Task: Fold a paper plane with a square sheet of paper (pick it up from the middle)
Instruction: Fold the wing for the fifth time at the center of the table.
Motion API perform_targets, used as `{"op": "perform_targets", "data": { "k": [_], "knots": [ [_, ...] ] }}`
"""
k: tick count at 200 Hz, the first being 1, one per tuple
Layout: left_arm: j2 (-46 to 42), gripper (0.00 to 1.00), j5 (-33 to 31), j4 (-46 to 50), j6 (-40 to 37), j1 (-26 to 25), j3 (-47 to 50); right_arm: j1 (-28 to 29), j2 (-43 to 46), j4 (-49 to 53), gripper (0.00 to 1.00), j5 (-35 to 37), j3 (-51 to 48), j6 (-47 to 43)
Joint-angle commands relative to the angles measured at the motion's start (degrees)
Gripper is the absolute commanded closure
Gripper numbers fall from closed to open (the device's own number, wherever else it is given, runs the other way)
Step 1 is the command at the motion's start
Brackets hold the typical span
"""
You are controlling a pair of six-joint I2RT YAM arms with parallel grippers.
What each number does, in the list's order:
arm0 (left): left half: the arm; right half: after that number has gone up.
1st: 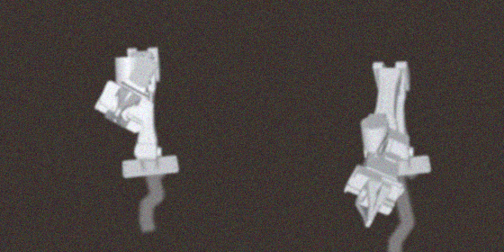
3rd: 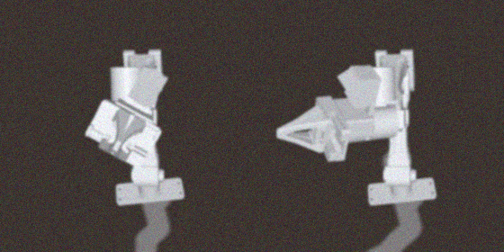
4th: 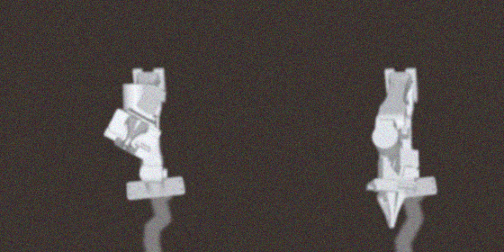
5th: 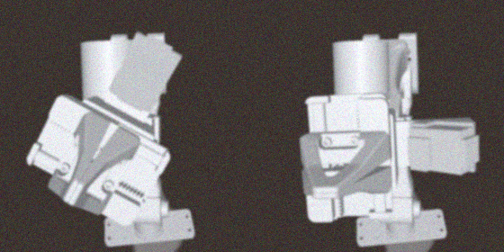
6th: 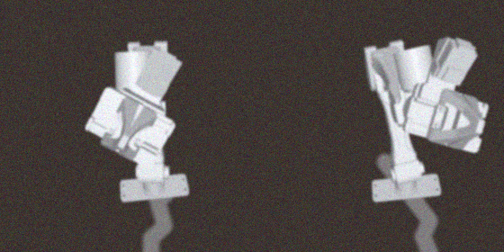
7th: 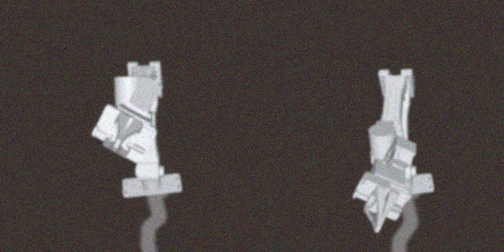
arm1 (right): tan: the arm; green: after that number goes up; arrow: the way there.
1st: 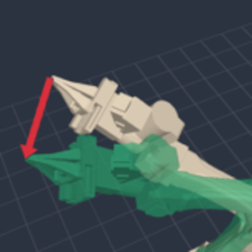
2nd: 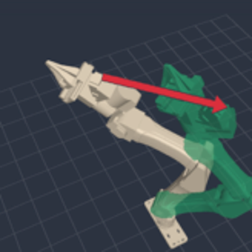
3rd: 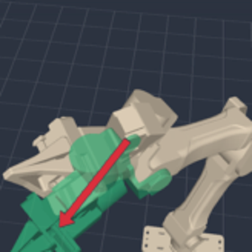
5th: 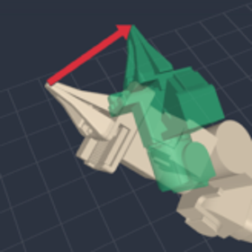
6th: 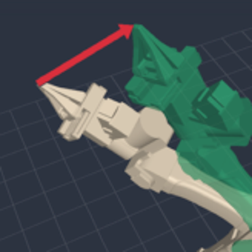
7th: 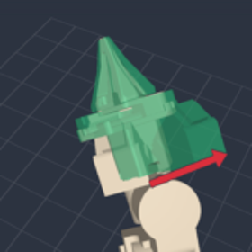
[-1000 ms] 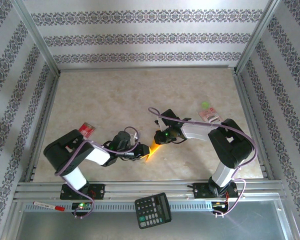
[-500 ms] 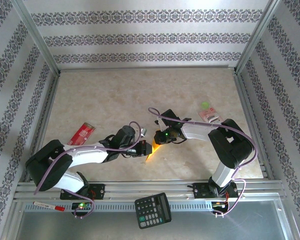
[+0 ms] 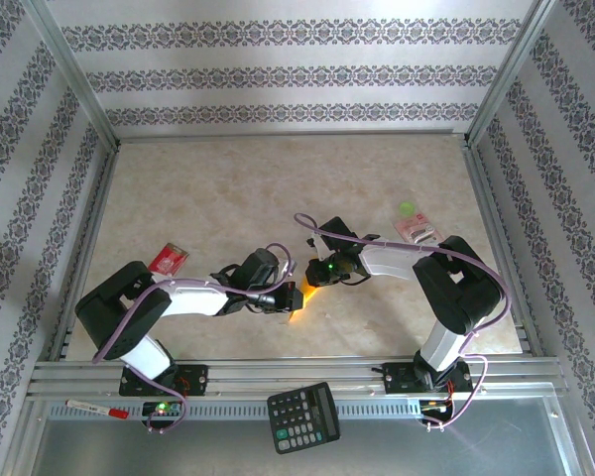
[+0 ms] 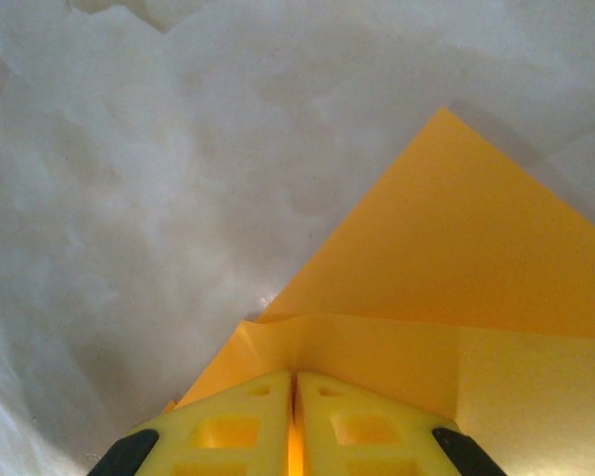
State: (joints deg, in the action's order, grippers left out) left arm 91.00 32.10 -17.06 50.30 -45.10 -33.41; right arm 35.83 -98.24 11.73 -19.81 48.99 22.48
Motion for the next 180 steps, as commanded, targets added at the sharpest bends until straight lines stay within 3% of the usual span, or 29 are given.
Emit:
{"op": "perform_targets", "data": {
  "k": [1,180],
  "knots": [
    [1.02,0.96,0.04,1.34,-1.74,1.21,-0.53,-0.29,-0.20,0.90,0.87,2.16,-1.34,-0.61],
    [3.22,0.96,-0.12,1.94,-2.60,1.95,1.57,-0.33,-0.07,1.13,0.86,2.06,-1.39,-0.49]
  ]
}}
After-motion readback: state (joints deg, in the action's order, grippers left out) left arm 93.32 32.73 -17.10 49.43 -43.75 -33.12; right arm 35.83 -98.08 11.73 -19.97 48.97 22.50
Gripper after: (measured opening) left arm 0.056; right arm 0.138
